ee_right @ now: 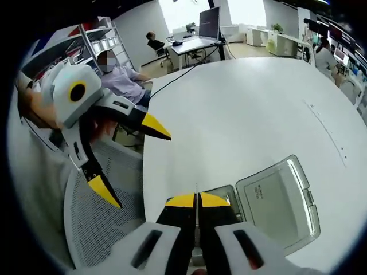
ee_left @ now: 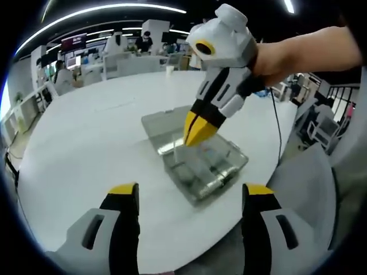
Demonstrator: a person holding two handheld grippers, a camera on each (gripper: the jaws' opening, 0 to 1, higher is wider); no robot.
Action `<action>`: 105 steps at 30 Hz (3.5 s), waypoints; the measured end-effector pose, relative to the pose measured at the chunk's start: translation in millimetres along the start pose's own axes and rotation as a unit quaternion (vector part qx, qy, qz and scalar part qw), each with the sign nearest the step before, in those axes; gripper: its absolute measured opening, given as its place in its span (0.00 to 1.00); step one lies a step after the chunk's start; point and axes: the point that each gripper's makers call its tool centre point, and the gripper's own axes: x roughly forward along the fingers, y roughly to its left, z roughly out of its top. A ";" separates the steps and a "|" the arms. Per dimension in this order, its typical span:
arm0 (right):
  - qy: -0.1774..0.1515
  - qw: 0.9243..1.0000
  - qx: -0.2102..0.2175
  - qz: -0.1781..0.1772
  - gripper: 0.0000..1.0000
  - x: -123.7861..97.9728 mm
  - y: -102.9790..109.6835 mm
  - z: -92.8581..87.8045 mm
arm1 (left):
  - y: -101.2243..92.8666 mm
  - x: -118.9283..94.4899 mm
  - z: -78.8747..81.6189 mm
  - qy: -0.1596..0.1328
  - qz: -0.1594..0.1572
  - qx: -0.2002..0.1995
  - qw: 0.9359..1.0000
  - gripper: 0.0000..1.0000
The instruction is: Insert the divider into the dual guide fixture by aligning both edges with the guide slots and pushing it downward to the bottom, including one-sided entry, uneven engagement, binding, and posture correction.
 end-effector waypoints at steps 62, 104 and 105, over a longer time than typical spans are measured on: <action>0.011 0.977 -0.180 0.116 0.00 -35.3 69.0 -11.4 | -56.9 10.1 19.0 -0.023 -0.171 0.113 0.978 0.00; 0.170 0.946 -0.267 0.072 0.00 -30.9 71.9 -23.1 | -58.7 15.5 1.3 0.024 -0.169 0.165 0.971 0.00; 0.175 0.946 -0.262 0.070 0.00 -31.2 71.8 -22.7 | -58.4 15.4 1.6 0.024 -0.167 0.163 0.972 0.00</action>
